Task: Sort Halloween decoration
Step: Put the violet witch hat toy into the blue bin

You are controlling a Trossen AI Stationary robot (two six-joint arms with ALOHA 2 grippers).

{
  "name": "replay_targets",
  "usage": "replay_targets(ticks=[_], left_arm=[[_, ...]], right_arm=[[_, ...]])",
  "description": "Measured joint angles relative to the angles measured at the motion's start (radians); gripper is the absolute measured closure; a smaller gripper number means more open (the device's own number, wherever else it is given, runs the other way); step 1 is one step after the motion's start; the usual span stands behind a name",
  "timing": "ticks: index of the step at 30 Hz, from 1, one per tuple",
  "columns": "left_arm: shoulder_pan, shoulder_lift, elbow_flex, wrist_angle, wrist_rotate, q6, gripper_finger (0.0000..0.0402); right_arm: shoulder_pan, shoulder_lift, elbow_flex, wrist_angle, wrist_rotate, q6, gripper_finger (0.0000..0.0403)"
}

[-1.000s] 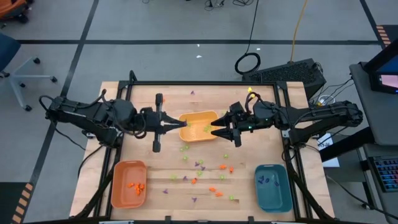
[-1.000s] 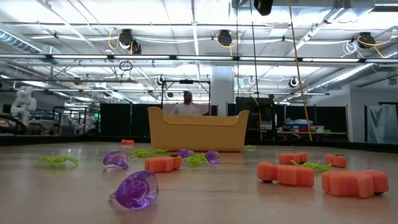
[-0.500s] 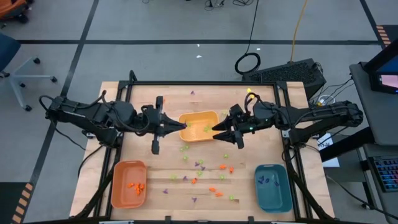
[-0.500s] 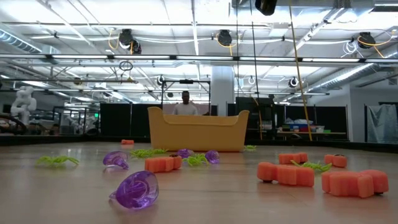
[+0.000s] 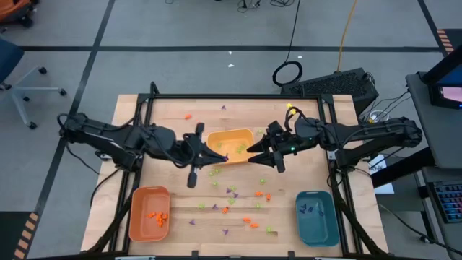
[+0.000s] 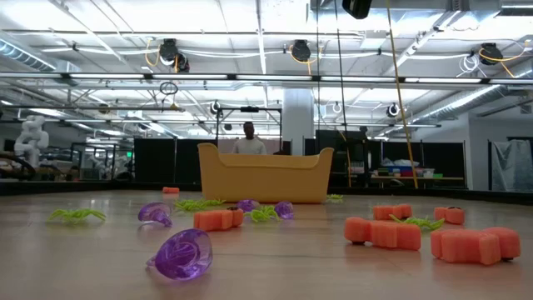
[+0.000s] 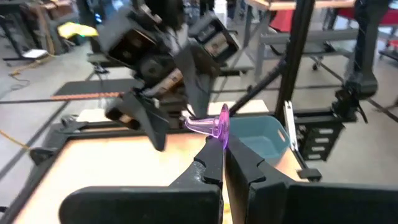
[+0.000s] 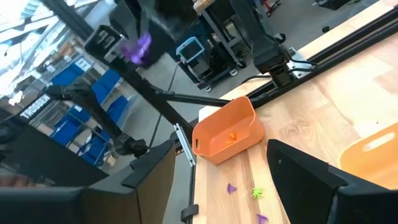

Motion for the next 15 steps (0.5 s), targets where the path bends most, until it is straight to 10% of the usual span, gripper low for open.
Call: replay_targets(ticks=[15], left_arm=[[0.011,0.119,0.000,0.169,0.166,0.023,0.0401]], right_arm=[[0.000,-0.007,0.000,0.014,-0.097,-0.375,0.0163]])
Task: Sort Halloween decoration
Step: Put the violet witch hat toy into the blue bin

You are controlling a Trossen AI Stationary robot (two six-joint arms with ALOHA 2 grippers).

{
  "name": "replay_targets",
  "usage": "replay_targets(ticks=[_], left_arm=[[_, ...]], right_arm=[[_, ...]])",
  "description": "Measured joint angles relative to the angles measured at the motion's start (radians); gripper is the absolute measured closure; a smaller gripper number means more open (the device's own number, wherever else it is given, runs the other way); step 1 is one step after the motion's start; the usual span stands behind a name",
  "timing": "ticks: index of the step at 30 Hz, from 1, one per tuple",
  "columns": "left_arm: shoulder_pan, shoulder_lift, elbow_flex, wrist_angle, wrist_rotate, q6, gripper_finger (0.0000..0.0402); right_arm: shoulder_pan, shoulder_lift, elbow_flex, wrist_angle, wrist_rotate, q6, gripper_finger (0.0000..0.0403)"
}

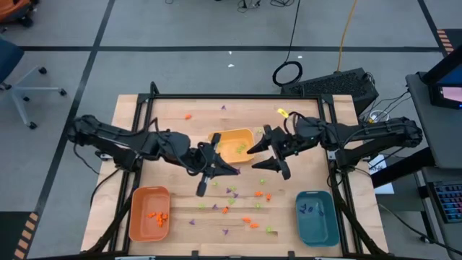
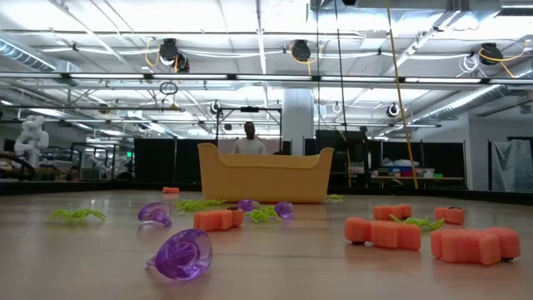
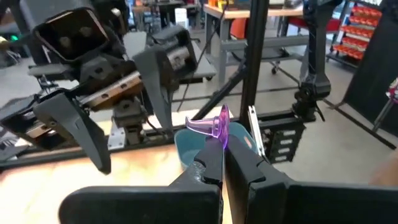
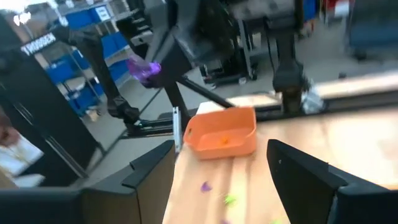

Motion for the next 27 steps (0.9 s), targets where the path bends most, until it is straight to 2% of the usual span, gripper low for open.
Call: replay_targets(ticks=[4,10,18,22,27], left_arm=[[0.013,0.029,0.000,0.049,0.018,-0.006,0.0401],[0.028,0.055,0.000,0.093,0.081,-0.029,0.0401],[0.063,0.054,0.000,0.144,0.157,-0.001,0.0401],[0.074,0.065,0.000,0.182,0.233,-0.001,0.0401],[0.077,0.081,0.001,0.211,0.267,-0.003,0.0401]], right_arm=[[0.000,0.000,0.000,0.044,0.003,-0.120,0.0163],[0.014,-0.003,0.000,0.118,0.000,-0.218,0.0163],[0.020,-0.003,0.000,0.145,-0.078,-0.188,0.0176],[0.026,-0.003,0.000,0.207,-0.080,-0.211,0.0196],[0.027,-0.003,0.001,0.213,-0.083,-0.185,0.0214]])
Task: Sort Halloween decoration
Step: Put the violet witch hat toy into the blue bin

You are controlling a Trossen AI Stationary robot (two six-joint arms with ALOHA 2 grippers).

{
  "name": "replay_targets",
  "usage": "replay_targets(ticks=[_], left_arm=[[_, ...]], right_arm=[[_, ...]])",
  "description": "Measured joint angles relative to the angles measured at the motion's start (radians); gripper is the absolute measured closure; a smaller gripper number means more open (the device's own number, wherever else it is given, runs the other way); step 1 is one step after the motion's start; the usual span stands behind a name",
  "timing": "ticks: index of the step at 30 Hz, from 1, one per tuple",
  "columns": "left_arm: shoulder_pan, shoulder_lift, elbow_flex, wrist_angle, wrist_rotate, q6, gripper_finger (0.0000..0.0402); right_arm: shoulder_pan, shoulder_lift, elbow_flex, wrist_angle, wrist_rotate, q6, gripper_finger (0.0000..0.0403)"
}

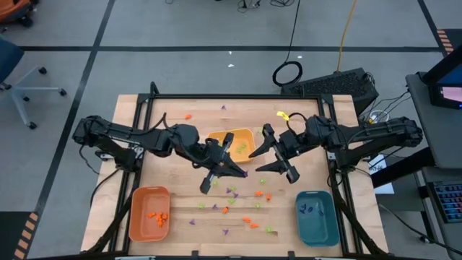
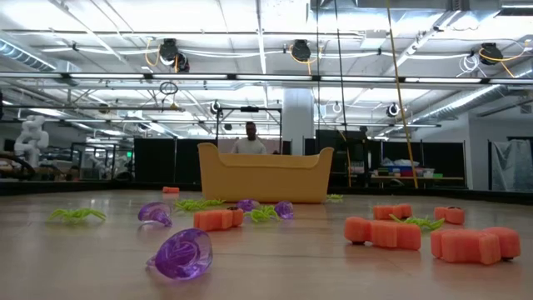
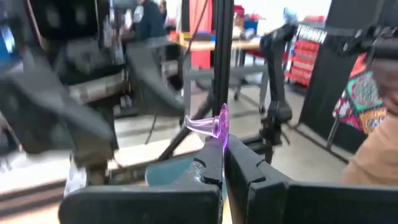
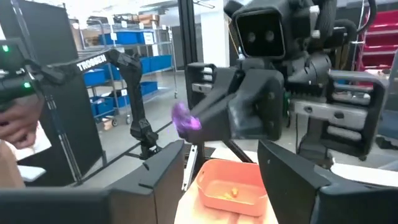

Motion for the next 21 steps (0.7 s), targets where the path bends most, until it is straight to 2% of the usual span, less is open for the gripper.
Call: replay_targets(ticks=[21], left_arm=[[0.020,0.075,-0.001,0.102,0.041,-0.001,0.0401]], right_arm=[[0.033,0.009,0.000,-0.007,-0.050,0.000,0.0248]])
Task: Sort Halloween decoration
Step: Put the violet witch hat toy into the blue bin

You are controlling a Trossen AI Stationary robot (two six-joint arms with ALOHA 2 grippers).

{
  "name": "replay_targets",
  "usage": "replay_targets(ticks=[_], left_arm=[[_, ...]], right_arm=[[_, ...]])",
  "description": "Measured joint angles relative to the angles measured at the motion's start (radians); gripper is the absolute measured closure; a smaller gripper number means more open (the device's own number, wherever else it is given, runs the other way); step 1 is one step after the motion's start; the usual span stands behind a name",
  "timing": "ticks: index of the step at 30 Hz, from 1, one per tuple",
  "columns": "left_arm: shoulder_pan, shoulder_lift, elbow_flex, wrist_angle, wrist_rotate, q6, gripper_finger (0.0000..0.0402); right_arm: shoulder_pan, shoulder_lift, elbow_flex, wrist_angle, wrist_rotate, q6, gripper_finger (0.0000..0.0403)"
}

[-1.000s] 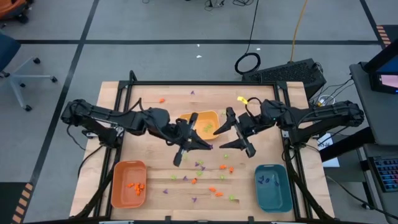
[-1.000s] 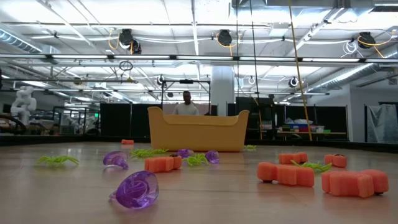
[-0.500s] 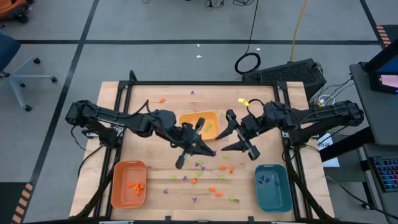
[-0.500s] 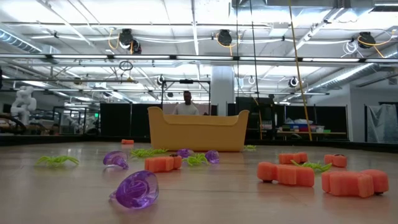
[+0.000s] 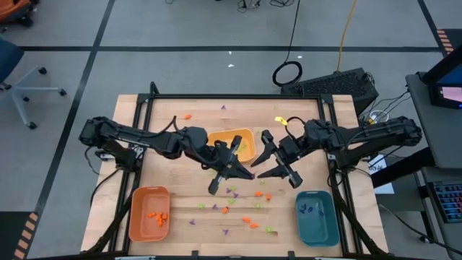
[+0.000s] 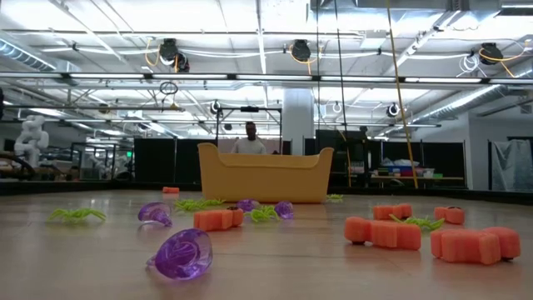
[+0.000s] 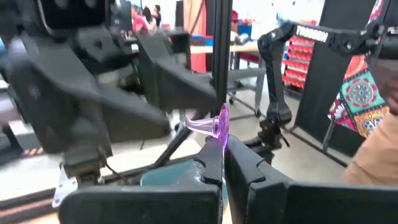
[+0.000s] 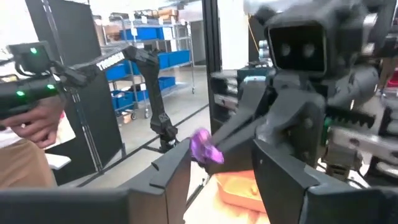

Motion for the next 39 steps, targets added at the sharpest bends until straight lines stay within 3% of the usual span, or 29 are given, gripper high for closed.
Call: replay_targets(ticks=[10,28,35,39], left_arm=[[0.006,0.013,0.000,0.016,0.000,-0.025,0.0401],[0.005,0.013,0.000,0.014,0.000,-0.024,0.0401],[0.003,0.013,0.000,0.011,-0.070,-0.025,0.0400],[0.004,0.011,0.000,0.007,-0.119,-0.038,0.0372]], right_arm=[[0.006,0.014,0.000,-0.001,0.001,0.006,0.0260],[0.010,0.015,0.000,-0.001,-0.051,-0.004,0.0396],[0.009,0.014,0.000,0.000,-0.051,-0.004,0.0401],[0.009,0.013,0.000,0.004,-0.045,-0.002,0.0402]])
